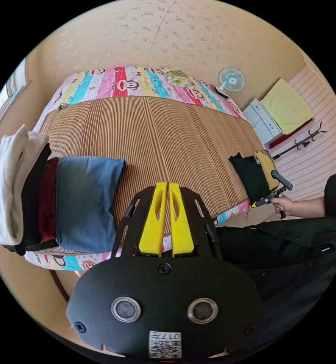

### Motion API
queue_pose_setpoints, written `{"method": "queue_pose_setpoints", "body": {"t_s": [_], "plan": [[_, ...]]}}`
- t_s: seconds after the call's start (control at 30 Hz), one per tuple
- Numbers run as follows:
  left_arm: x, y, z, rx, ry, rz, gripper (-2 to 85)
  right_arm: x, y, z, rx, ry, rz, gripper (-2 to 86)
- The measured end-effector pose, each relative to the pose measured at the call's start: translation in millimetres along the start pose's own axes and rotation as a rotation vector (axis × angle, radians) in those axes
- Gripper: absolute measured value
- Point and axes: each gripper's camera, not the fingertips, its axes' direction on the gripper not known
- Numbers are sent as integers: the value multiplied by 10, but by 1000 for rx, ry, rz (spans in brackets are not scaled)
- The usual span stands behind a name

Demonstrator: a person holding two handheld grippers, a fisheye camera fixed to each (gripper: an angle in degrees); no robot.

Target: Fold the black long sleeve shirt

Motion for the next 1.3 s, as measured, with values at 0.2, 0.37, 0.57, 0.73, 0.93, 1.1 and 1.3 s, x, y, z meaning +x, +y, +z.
{"method": "queue_pose_setpoints", "body": {"t_s": [0.2,0.37,0.57,0.73,0.93,1.1,1.3], "plan": [[632,-191,359,2,178,-137,-10,1187,211,-368,228,-160,273,27],[1081,-363,680,-8,270,-207,-10,1778,114,-811,436,-235,345,39],[1442,-654,931,-48,255,-187,-10,1995,-304,-1067,563,-328,331,68],[1541,-961,999,-27,221,-169,-8,1984,-560,-872,437,-286,283,59],[1486,-1293,1165,-29,302,-165,30,1968,30,-897,538,-470,131,27],[1213,-1595,1248,-20,415,-272,40,1859,1138,-867,703,-1032,-286,21],[788,-2002,1631,-146,830,-490,71,1128,1730,-931,730,-1125,-616,19]]}}
